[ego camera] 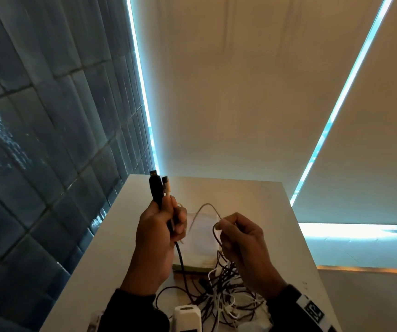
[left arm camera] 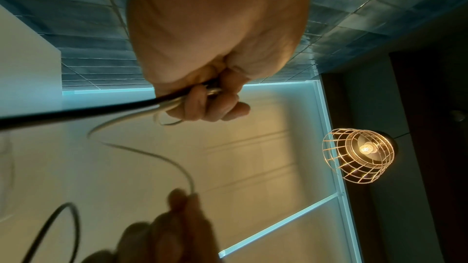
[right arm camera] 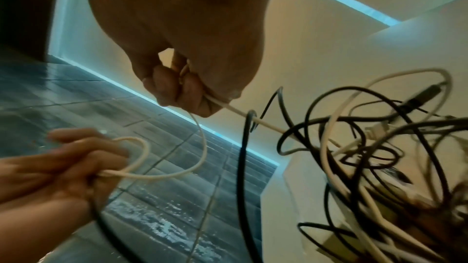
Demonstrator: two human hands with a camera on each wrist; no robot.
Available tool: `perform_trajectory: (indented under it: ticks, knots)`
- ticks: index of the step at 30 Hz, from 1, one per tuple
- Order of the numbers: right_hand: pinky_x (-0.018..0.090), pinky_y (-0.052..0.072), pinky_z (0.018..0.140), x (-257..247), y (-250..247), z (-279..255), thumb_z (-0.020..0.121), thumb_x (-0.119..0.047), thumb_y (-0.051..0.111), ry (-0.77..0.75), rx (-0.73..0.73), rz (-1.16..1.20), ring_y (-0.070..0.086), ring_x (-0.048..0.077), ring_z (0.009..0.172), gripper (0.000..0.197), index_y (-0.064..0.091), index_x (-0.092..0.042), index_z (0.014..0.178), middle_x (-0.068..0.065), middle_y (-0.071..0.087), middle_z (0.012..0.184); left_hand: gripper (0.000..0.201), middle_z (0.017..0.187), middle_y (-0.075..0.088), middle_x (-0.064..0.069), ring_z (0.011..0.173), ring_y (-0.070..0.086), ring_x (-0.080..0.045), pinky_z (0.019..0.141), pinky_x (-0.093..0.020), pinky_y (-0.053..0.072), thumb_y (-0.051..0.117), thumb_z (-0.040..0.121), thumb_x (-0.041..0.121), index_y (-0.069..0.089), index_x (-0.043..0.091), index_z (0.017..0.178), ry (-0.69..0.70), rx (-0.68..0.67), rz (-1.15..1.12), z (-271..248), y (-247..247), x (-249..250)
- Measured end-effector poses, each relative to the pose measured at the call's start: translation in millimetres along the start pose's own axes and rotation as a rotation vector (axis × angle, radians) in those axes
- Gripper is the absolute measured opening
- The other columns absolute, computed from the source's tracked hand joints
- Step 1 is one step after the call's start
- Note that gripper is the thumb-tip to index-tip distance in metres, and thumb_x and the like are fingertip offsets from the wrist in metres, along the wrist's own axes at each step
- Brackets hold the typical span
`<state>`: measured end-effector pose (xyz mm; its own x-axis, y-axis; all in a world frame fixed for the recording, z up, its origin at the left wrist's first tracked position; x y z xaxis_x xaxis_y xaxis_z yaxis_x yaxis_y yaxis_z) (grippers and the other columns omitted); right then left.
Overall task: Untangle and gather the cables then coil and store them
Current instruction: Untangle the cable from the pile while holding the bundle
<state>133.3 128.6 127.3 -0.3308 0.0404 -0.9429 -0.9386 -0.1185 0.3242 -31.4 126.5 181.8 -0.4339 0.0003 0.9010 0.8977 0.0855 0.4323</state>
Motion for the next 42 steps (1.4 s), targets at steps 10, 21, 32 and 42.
perform_trajectory:
  ticks: [10,21,32,42]
  knots:
    - [0.024,0.021,0.046,-14.6,44.2,-15.7,0.092,-0.018,0.059,-0.069,-0.25,-0.083,0.025,0.017,0.048,0.021,0.062,-0.003,0.077,0.016,0.031,0.056,0.026,0.07,0.066,-0.011,0.07,0.065,-0.025,0.07,-0.04,0.049,0.038,0.098,0.024,0.052,0.012,0.081,-0.164,-0.04,-0.103,-6.6,13.3,-20.0]
    - [0.017,0.044,0.054,64.3,8.5,-24.1,0.095,-0.022,0.055,0.125,-0.222,-0.201,0.05,0.002,0.052,0.026,0.061,-0.011,0.073,-0.009,0.055,0.059,0.027,0.054,0.035,0.005,0.039,0.035,-0.007,0.039,-0.019,0.032,0.038,0.098,0.024,0.047,0.015,0.074,-0.071,-0.129,-0.39,-0.1,21.1,10.0]
    - [0.015,0.038,0.056,117.9,-24.6,-31.6,0.095,-0.027,0.057,0.203,-0.098,-0.43,0.046,0.003,0.056,0.032,0.064,-0.005,0.073,-0.004,0.053,0.062,0.021,0.064,0.053,-0.003,0.034,0.028,-0.005,0.038,-0.017,0.026,0.041,0.093,0.024,0.049,0.016,0.075,-0.053,-0.168,-0.379,-4.2,15.5,15.5]
    - [0.02,0.032,0.041,94.4,-47.0,-34.7,0.092,-0.018,0.061,0.272,0.242,-0.299,0.041,0.005,0.042,0.027,0.064,-0.006,0.068,-0.006,0.046,0.048,0.024,0.054,0.038,0.002,0.04,0.027,-0.007,0.039,-0.019,0.024,0.039,0.097,0.021,0.046,0.014,0.075,-0.041,-0.132,-0.182,-4.8,8.5,11.9]
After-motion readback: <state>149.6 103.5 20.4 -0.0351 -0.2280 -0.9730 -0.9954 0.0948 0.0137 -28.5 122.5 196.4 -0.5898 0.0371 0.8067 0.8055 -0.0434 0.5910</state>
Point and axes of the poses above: each hand's wrist, its own z-axis towards the middle knuckle, its own y-axis out of the palm, x = y × z, the point moved 10 cm from there along z, towards the middle knuckle
